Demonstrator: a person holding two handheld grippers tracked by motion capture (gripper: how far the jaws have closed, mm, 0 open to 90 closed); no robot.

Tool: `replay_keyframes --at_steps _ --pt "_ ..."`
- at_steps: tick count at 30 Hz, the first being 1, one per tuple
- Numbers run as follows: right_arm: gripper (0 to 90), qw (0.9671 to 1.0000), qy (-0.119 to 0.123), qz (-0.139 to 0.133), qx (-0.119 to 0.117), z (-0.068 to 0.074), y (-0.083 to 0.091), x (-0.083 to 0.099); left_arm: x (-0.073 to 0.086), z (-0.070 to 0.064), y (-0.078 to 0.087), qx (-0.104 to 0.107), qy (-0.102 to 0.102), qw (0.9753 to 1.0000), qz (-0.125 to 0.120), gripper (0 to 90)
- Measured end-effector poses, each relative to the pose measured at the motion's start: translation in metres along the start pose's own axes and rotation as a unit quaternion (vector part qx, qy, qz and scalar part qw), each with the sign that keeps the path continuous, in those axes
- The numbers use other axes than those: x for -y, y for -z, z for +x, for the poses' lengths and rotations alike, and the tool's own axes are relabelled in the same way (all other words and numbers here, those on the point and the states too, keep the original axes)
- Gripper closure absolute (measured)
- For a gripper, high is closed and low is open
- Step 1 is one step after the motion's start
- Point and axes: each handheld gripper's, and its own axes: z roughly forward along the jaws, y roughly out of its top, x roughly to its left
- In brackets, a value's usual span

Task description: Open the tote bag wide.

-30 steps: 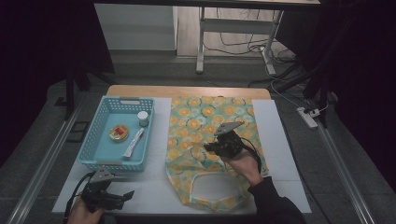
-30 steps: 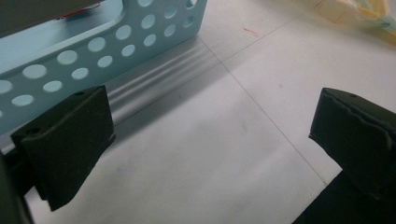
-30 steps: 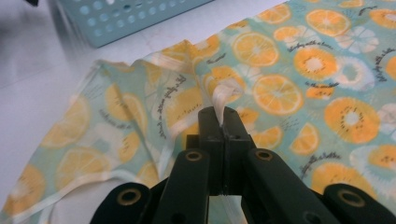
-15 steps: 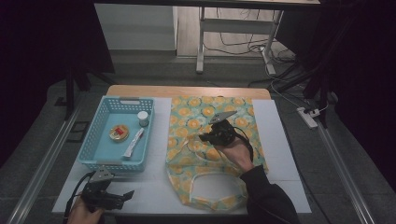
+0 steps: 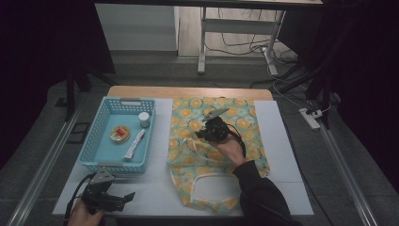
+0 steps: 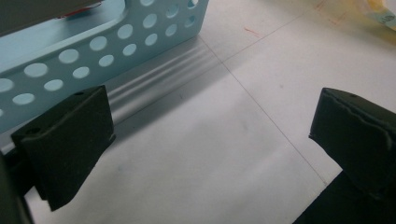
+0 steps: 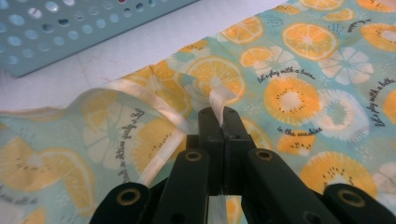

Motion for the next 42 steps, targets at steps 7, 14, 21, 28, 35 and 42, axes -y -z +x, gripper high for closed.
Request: replay_keyframes --at_steps 7,14,21,28,35,42 --pt "87.7 0.9995 -0.005 0.031 0.006 -0.006 -0.024 0.008 0.000 0.000 0.000 0.000 0.000 1.0000 0.000 0.0" --pt "69.3 0.9994 -0.009 0.027 0.018 -0.007 -0.018 0.006 0.000 -0.001 0.000 -0.001 -0.001 1.0000 0.000 0.0" --pt "40.4 0.9995 -0.017 -0.001 0.025 0.001 0.016 -0.002 0.000 -0.001 0.000 -0.002 -0.001 1.0000 0.000 0.0" --pt "23.2 0.9996 -0.021 0.005 0.017 0.015 0.039 0.012 0.000 -0.001 0.000 -0.003 0.000 1.0000 0.000 0.0" --pt "15.2 0.9993 -0.031 0.020 0.011 0.031 0.058 0.033 0.000 -0.001 0.000 -0.004 -0.001 1.0000 0.000 0.0" --pt "18.7 0.9994 -0.027 0.020 -0.009 0.051 0.075 0.048 0.000 -0.001 0.000 -0.004 -0.001 1.0000 0.000 0.0"
